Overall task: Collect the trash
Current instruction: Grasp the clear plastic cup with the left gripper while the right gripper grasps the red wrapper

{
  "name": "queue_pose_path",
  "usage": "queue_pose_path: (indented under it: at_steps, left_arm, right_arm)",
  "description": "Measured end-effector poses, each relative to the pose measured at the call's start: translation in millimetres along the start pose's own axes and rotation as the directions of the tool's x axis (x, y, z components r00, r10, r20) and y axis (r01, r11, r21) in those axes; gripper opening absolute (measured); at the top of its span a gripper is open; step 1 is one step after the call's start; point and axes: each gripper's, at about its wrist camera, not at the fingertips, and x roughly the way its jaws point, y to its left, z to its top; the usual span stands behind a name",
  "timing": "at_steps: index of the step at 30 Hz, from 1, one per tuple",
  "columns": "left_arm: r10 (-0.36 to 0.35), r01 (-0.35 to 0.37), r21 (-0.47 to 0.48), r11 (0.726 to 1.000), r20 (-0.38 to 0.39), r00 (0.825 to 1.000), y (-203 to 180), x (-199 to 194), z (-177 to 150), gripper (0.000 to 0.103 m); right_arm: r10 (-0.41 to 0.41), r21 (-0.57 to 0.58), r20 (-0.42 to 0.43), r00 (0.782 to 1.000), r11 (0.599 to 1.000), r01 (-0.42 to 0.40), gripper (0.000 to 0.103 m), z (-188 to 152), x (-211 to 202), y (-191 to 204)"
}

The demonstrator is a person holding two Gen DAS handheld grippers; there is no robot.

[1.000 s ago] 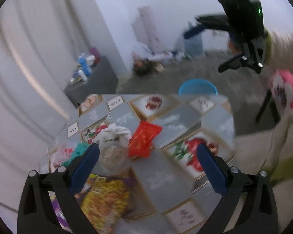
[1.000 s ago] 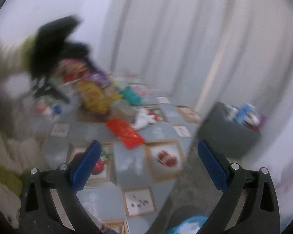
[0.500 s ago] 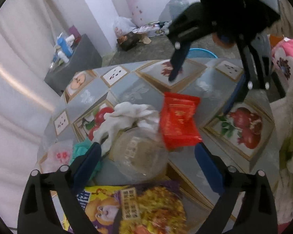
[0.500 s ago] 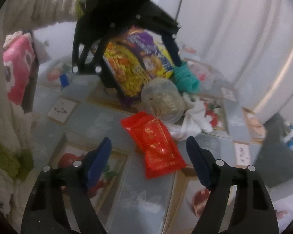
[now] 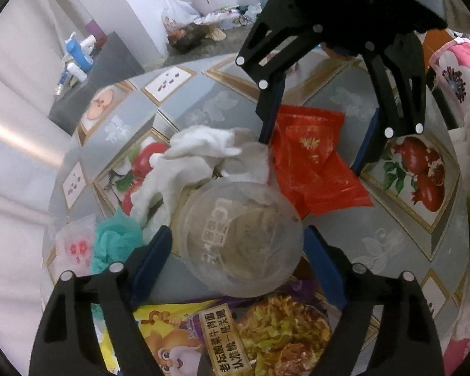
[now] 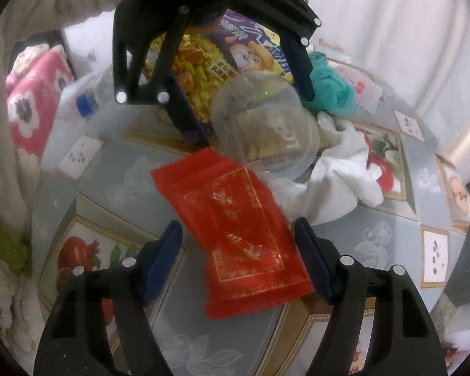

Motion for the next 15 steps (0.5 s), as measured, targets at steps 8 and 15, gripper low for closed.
queue_pose_path:
  at_steps: [8,15]
  left_arm:
    - [-0.013,0.013,0.005,1.000,-0.016,1.000,1.7,8.1,2.3,0.076]
    - [-0.013,0.014,0.015,1.000,-0.024,1.000,4.5,12.0,4.8,0.076]
  right_arm:
    - [0.016,-0.005,-0.019,1.000,1.000,-0.016,0.063,-5.5,2.3,0.2]
    - [0.015,-0.001,-0.002,1.000,1.000,-0.015,0.057,-7.5,0.2,1.5]
